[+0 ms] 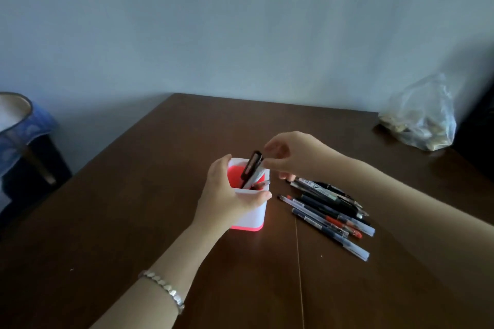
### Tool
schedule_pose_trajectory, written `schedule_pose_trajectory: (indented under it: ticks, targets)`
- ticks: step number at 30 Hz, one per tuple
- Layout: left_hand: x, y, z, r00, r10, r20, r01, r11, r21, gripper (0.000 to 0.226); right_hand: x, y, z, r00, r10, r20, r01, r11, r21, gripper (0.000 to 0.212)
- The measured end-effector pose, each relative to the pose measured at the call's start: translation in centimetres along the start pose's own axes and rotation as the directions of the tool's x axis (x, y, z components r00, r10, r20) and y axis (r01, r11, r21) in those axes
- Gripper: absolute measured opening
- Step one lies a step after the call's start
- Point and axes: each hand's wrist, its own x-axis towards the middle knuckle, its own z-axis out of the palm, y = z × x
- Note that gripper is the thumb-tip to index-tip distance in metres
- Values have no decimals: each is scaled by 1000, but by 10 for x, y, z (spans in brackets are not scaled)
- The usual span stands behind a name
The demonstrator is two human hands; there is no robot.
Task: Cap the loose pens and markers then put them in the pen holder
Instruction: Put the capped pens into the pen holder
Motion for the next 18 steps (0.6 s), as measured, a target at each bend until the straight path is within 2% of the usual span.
schedule_pose_trajectory:
  ticks: [2,4,7,11,14,18]
  targets:
    - [1,-3,0,1000,2,22,-2,1000,-10,91,-25,23,2,997,61,-46,-64,995,-78,22]
    - [1,-6,2,1000,12,22,-12,1000,-16,92,-52,48,12,990,143,6,-139,965,-224,22]
    - [1,-7,3,1000,24,-7,-24,999,-25,91,-84,78,39,961,267,75,-225,908,-353,35]
    - [1,-8,4,999,39,-6,-39,999,-35,93,-97,100,67,966,257,31,-224,889,-400,42]
    - [-1,-4,2,999,33,2,-33,999,-36,94,-91,105,69,963,270,-5,-257,909,-328,42]
    - [-2,-2,1,999,40,0,-40,999,-23,94,-82,103,72,961,269,62,-231,906,-356,37]
